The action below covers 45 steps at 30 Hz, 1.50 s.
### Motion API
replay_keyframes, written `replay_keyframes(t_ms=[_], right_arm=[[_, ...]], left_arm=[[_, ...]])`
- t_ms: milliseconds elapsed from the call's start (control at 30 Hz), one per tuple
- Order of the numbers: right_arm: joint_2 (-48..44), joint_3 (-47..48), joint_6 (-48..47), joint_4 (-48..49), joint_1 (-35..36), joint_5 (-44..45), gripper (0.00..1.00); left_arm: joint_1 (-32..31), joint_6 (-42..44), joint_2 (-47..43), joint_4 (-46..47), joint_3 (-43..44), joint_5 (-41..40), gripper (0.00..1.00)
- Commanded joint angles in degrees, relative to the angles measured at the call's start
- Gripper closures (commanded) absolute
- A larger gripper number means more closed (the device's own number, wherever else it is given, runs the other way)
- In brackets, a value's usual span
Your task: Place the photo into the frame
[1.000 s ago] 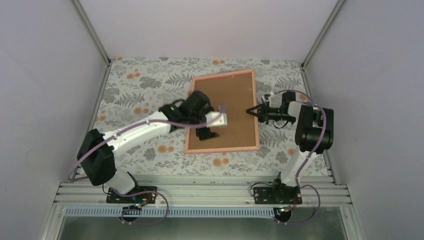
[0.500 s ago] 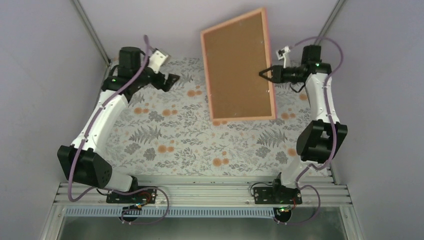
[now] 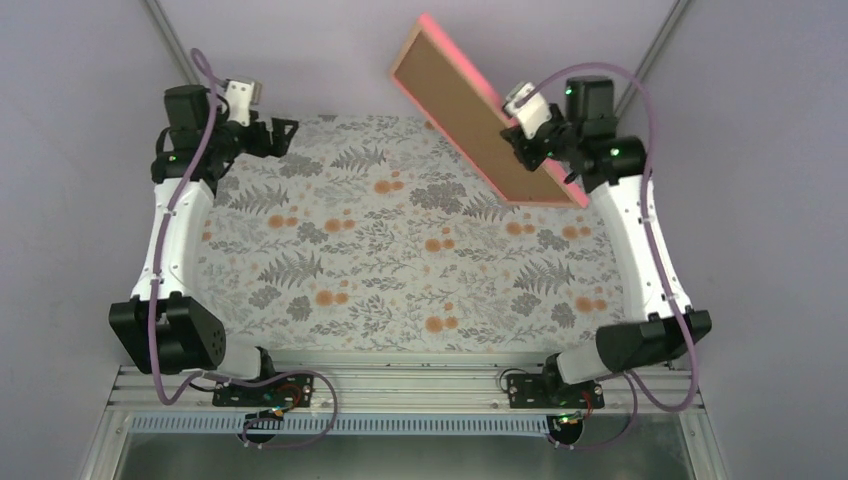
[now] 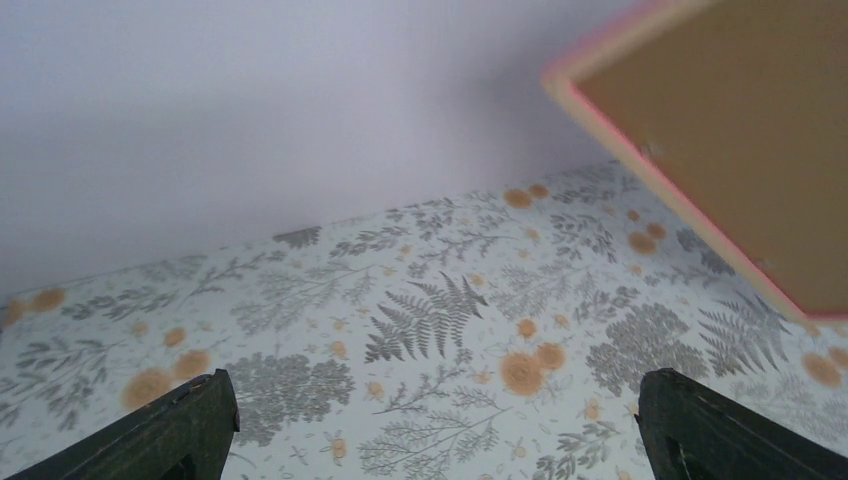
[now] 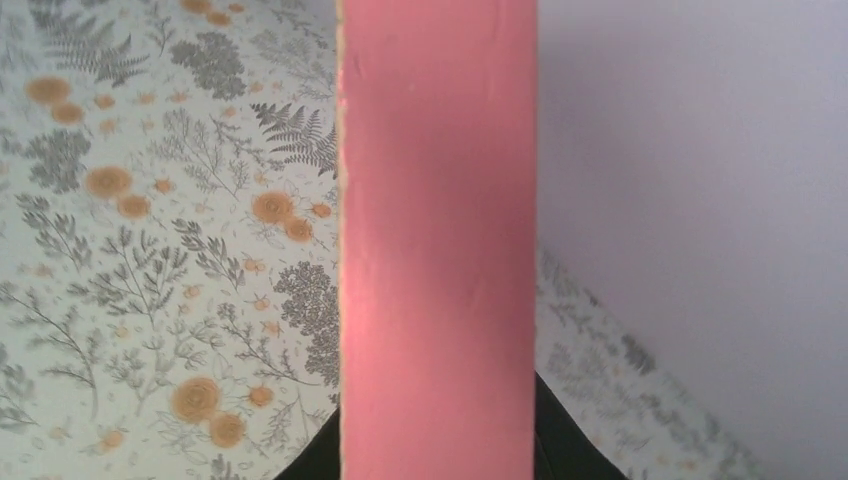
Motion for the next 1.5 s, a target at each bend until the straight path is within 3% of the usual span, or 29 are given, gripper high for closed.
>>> replay_keyframes(t_ms=[0,133,367,567,600,633,700,800,1000,1267,1367,1467], right_arm=[[-7.5,-9.6,-9.6,17.8,9.1,14.7,0.97],[-11.4,-22.0,-15.3,27.2,19.1,27.6,0.96],[-15.8,-41.2,-21.1,38.4,33.8,38.1,0.96],[-17.4,-62.3,-28.3,56.3,44.3,47.1,0.96],[-16.9,-64.1,-28.1,58.0,45.0,47.6,0.9],[-16.5,-65.5,-27.8,59.2,45.7,47.3,0.75],[-16.2,-68.2,-26.8,60.6,46.7,46.3,0.52],[-15.7,-70.8,-25.4,61.2,48.4,44.2,0.36],[-13.8,-73.6,-22.1,58.3,49.5,38.4,0.2],[-10.9,-67.0,-18.7,36.4,48.9,18.6,0.02],[-11.2,-60.9,-17.3,28.2,45.7,10.2,0.0],[-12.3,-53.8,-15.1,22.0,37.1,0.6,0.0]], left_arm=[[5.0,-4.5,-0.9,2.6,0.4,5.5,0.0],[8.5,-5.6,-0.9,2.6,1.1,7.8,0.0],[10.2,-6.1,-1.1,3.5,-0.3,9.4,0.0],[10.2,-5.8,0.1,4.1,-0.9,10.6,0.0],[10.2,-5.6,0.2,3.9,-0.7,11.1,0.0],[10.2,-5.2,0.2,3.9,-0.6,11.4,0.0],[10.2,-4.6,0.1,3.7,-0.5,11.5,0.0],[10.2,-3.8,0.2,3.4,-1.4,11.6,0.0],[10.2,-2.6,1.0,3.6,-2.9,11.8,0.0],[8.7,0.0,2.5,2.9,-3.9,11.3,0.0],[6.8,2.9,1.1,1.8,-4.9,9.3,0.0],[4.3,7.0,-0.7,0.2,-7.1,7.2,0.0]])
